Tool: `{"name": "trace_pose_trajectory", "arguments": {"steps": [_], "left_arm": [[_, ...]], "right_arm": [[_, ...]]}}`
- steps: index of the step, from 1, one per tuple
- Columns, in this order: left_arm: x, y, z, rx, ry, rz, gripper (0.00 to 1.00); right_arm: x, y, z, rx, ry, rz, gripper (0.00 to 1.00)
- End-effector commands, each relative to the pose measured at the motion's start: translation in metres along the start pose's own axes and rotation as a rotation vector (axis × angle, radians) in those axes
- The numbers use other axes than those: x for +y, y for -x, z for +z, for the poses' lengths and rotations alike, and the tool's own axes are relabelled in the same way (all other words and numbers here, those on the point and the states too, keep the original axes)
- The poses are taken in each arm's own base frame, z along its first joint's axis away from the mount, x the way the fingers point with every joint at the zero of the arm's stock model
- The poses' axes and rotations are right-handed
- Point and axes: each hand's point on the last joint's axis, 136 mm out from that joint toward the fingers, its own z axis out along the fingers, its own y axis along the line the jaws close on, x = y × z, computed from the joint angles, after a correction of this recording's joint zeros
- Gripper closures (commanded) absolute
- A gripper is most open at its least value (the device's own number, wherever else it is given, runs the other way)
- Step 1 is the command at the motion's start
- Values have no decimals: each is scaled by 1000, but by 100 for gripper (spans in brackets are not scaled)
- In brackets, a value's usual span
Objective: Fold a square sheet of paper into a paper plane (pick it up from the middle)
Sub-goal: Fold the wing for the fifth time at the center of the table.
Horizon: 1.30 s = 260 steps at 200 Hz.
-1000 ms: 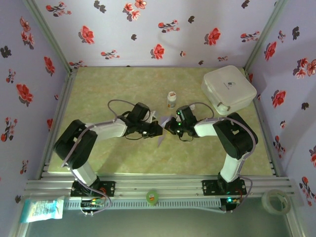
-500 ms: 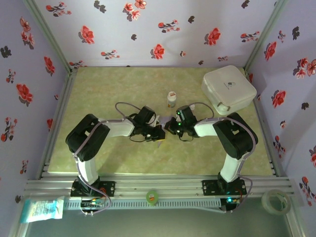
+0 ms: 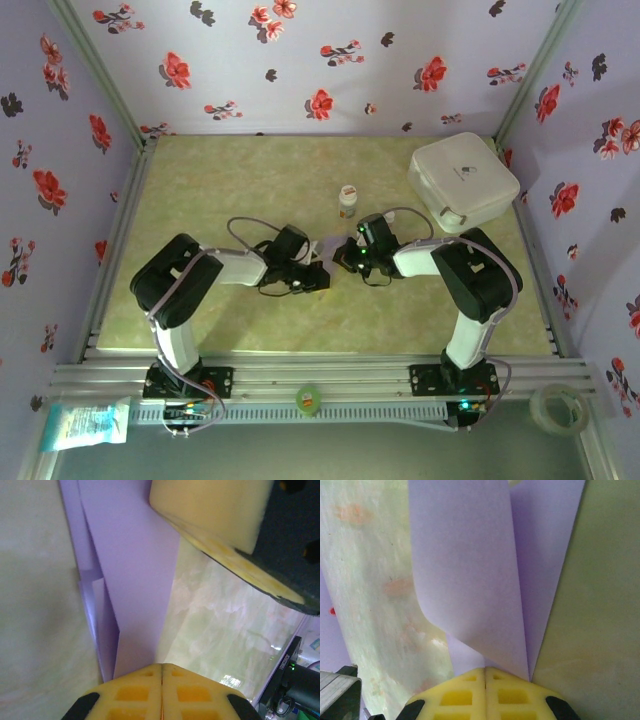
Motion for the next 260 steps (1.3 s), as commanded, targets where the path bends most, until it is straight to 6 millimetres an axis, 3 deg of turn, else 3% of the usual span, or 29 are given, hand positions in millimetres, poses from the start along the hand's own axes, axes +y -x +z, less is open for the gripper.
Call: {"name": "trace_pose_trajectory", "arguments": {"steps": [1, 142, 191, 212, 260], "left_arm": [[25, -36, -2, 79, 82, -74, 92], [35, -82, -22, 153, 117, -35, 93], [-8, -44, -48, -22, -19, 17, 94], [-13, -17, -56, -108, -56, -8, 94], [-42, 34, -43, -139, -108, 5, 94]], "right_arm": [[-38, -4, 3, -5, -141, 38, 95], [-38, -4, 2, -4, -143, 35, 94], [-37, -5, 3, -2, -137, 37, 94], [-35, -4, 2, -3, -133, 36, 94], [-35, -4, 2, -3, -131, 36, 94]]}}
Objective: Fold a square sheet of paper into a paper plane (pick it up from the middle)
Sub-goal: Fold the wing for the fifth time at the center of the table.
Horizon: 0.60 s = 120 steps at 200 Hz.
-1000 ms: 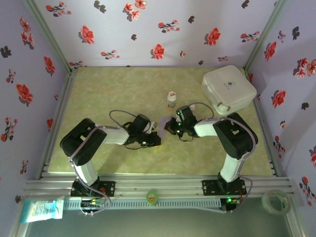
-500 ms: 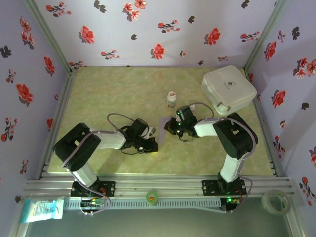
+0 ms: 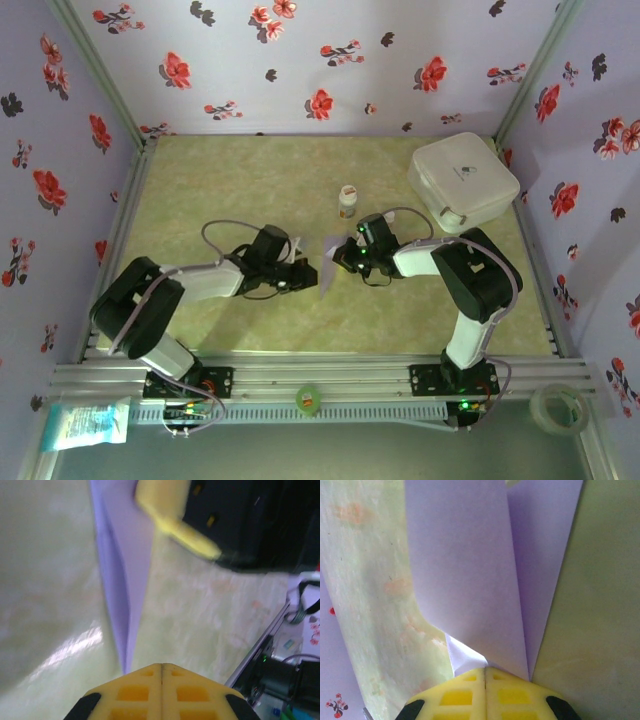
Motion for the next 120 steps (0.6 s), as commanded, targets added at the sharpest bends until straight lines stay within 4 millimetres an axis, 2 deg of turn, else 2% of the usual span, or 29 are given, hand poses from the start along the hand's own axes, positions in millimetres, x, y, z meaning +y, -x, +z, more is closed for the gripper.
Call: {"name": "trace_pose_trajectory", "arguments": {"steps": [1, 20, 53, 84, 120], "left_arm": [[-24, 29, 11, -29, -55, 18, 94], [-19, 37, 26, -18, -43, 4, 95], [-2, 38, 43, 15, 15, -4, 96], [6, 40, 52, 27, 46, -2, 96], [33, 30, 54, 42, 147, -13, 97]], "right_arm": [[-35, -4, 2, -3, -130, 35, 94], [-34, -4, 2, -3, -127, 35, 94], [-32, -3, 1, -5, -124, 33, 93], [-30, -3, 0, -7, -118, 30, 93], [-26, -2, -2, -12, -105, 30, 93]]}}
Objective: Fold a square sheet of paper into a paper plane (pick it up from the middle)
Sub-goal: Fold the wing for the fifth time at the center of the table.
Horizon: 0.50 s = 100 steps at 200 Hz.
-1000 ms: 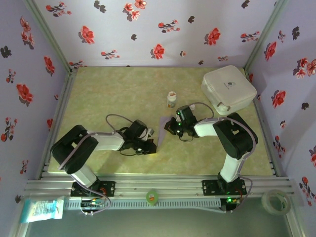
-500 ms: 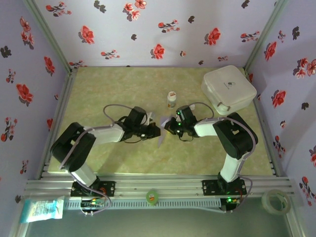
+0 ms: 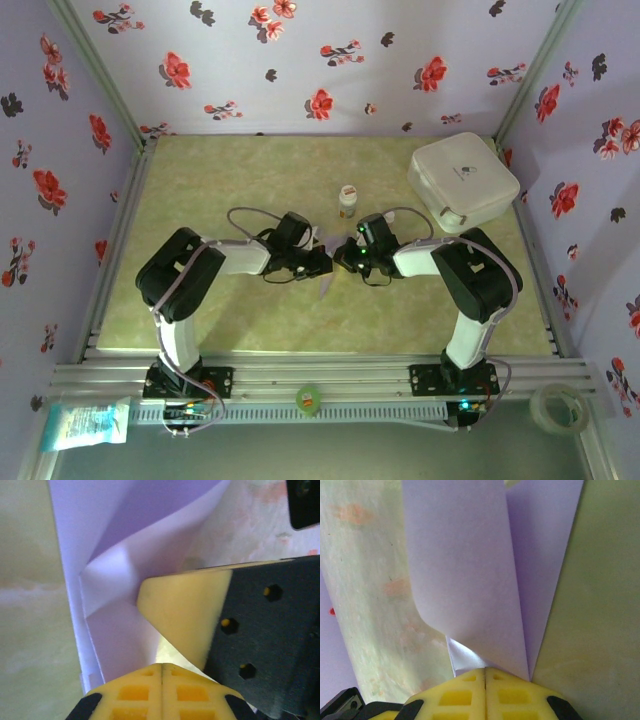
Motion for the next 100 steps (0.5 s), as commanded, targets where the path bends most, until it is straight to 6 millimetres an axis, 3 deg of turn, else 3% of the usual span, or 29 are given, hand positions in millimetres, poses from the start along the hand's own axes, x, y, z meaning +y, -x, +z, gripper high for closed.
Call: {"name": "trace_pose_trajectory", "arguments": {"steps": [1, 64, 100], "left_arm": [[20, -6, 4, 15, 82, 13, 97], [65, -43, 4, 79, 211, -5, 99], [75, -55, -2, 94, 244, 13, 100]], "right_arm": [[-26, -2, -1, -11, -104, 30, 93], [6, 10, -14, -32, -52, -20, 88], [21, 24, -44, -100, -63, -72, 81]]}}
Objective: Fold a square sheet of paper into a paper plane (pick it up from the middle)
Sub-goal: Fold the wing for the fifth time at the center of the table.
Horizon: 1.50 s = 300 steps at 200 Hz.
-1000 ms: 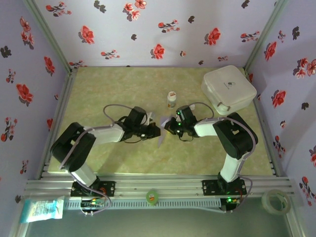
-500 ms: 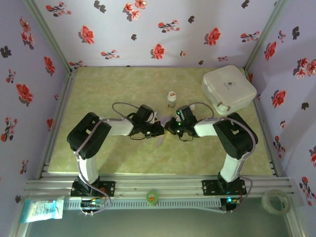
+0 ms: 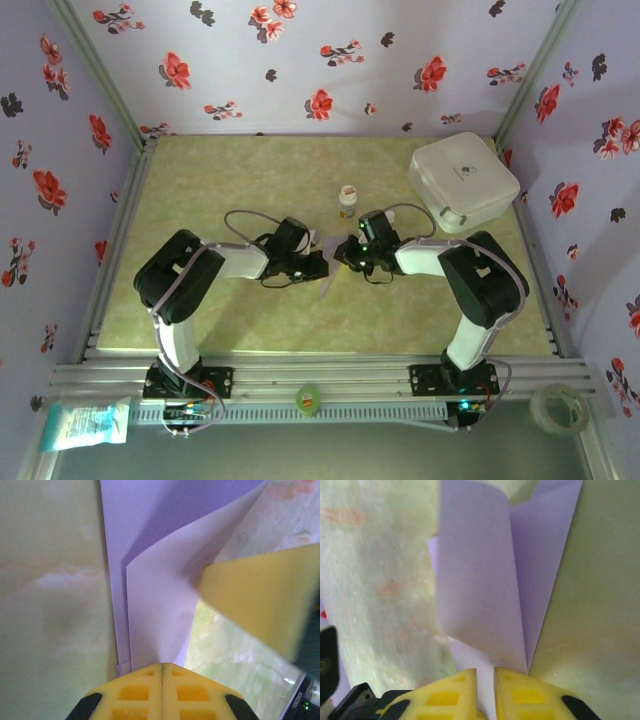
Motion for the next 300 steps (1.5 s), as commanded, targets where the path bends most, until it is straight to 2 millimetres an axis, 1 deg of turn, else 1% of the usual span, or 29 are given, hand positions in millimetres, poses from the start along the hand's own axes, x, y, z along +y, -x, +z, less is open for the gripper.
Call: {"name": "trace_pose_trajectory", "arguments": {"steps": [1, 18, 29, 37, 51, 72, 107, 129, 162, 172, 186, 202, 220, 235, 248, 279, 292, 300], "left_arm": [[56, -50, 0, 123, 191, -34, 100], [60, -56, -2, 136, 197, -18, 100], [61, -60, -4, 150, 198, -4, 100], [61, -63, -4, 157, 196, 4, 100], [62, -68, -6, 170, 193, 17, 100], [65, -73, -7, 181, 200, 18, 100], [67, -77, -10, 183, 203, 17, 100], [68, -77, -10, 180, 205, 15, 100], [68, -75, -9, 177, 208, 12, 100], [68, -74, -9, 174, 210, 11, 100], [68, -73, -9, 172, 211, 7, 100], [69, -74, -9, 171, 214, 5, 100], [70, -75, -9, 176, 219, 0, 100], [71, -77, -10, 177, 222, 0, 100], [72, -78, -10, 178, 224, -2, 100], [74, -79, -9, 182, 228, -5, 100], [73, -79, -10, 181, 227, -3, 100], [73, -79, -10, 181, 227, -1, 100]], "right_arm": [[12, 19, -27, -81, -21, -59, 81], [10, 25, -43, -119, -34, -73, 80], [8, 25, -49, -132, -29, -77, 82], [8, 25, -52, -137, -21, -81, 84], [15, 21, -52, -121, 24, -97, 91], [24, 11, -44, -72, 90, -105, 96], [26, -10, -22, 2, 83, -153, 97], [26, -18, -9, 37, 64, -178, 98], [26, -18, 2, 53, 53, -180, 98], [29, -18, 4, 57, 61, -184, 98], [29, -18, 7, 63, 53, -188, 98], [19, -19, 11, 63, 18, -183, 98], [1, -17, 13, 67, -57, -192, 98], [-5, -16, 13, 67, -66, -194, 98], [-3, -16, 14, 75, -47, -190, 97], [13, -19, 15, 83, 37, -189, 96], [11, -19, 16, 83, 35, -189, 96], [6, -20, 18, 86, 18, -184, 96]]}}
